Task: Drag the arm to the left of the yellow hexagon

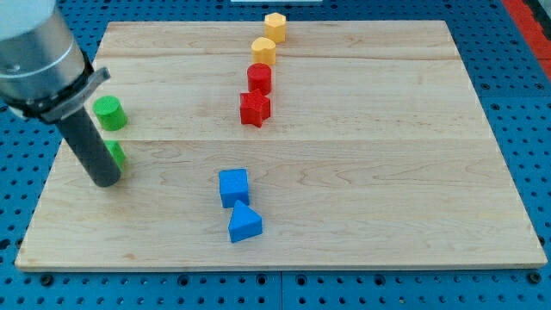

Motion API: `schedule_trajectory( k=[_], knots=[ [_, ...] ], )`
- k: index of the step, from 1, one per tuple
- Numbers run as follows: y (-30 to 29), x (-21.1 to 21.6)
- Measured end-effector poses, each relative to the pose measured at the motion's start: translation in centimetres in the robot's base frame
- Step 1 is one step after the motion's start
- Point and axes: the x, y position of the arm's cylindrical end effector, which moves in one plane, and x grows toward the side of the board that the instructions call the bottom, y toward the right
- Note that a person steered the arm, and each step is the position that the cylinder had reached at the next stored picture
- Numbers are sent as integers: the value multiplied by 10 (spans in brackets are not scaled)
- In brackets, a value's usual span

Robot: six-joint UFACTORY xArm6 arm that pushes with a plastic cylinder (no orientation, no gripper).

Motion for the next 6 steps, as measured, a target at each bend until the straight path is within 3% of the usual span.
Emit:
schedule_trajectory(
  k=[2, 3, 6],
  knots=[
    [-6, -53],
    [80, -67],
    [95, -236]
  ],
)
